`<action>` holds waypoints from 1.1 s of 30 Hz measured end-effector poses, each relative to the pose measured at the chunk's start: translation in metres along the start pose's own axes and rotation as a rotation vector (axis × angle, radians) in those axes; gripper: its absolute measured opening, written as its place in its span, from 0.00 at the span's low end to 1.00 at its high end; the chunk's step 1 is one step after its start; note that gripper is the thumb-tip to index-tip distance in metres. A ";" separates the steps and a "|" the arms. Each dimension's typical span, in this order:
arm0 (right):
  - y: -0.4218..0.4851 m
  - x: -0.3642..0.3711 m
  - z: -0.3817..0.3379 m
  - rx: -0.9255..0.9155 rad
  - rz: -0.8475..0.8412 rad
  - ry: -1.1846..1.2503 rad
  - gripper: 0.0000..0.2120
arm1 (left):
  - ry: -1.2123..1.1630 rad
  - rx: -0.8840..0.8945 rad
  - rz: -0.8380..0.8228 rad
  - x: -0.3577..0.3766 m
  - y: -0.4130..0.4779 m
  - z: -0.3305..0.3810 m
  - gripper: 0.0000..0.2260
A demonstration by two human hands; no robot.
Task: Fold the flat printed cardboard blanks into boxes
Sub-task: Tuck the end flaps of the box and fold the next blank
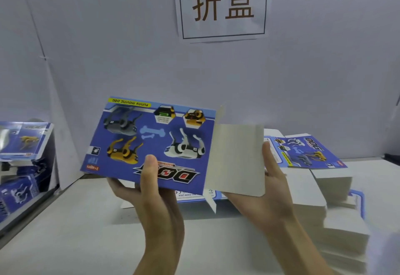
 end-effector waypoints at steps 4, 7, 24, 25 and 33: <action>0.004 -0.002 -0.001 -0.054 0.098 -0.060 0.22 | 0.059 0.038 0.003 -0.001 -0.002 0.000 0.36; 0.006 -0.013 -0.007 -0.132 0.236 -0.090 0.21 | 0.081 0.035 -0.021 0.001 -0.003 -0.001 0.35; 0.007 -0.044 -0.003 -0.116 0.461 -0.469 0.20 | 0.569 -0.545 -0.342 0.010 0.004 -0.027 0.33; 0.009 -0.050 0.003 -0.050 0.477 -0.537 0.22 | 0.671 -0.564 -0.376 0.006 0.013 -0.015 0.31; 0.026 -0.049 0.037 0.125 0.410 -0.692 0.18 | 0.669 -0.156 0.027 -0.025 0.184 0.124 0.29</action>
Point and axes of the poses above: each hand's wrist, its own y-axis towards the middle knuckle, its own x-axis out of the palm, z = x × y, the point moved 8 cm from there along y, towards the middle knuckle, and after that the axes turned 14 degrees about -y, right-handed, at the moved point
